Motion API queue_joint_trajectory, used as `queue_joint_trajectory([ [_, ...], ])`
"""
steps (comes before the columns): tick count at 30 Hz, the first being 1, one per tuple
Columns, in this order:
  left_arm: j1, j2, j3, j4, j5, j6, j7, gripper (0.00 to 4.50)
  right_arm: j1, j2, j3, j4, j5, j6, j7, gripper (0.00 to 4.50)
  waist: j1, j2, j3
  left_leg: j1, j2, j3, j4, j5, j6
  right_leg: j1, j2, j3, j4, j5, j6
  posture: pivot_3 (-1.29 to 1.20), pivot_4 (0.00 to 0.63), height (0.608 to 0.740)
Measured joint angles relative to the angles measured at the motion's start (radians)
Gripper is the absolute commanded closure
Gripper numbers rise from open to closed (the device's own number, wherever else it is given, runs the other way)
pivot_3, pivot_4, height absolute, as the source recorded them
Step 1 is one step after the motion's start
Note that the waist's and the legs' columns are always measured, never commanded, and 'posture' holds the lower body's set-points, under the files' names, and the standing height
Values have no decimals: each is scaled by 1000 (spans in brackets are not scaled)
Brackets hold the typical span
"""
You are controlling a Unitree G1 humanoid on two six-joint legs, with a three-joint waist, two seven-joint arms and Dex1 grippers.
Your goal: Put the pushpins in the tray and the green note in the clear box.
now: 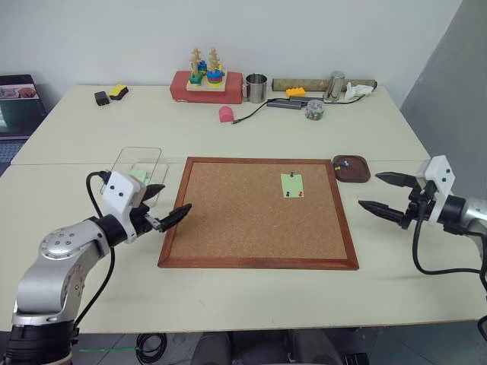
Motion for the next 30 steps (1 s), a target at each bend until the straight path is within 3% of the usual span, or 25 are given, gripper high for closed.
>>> queue_joint_trajectory([
  [30,-73,3,-42,25,-20,48,-41,0,21,18,-9,-51,7,7,-25,19,1,0,0,0,0,0,0,0,0,0,0,0,0,0,0,0,150,740],
])
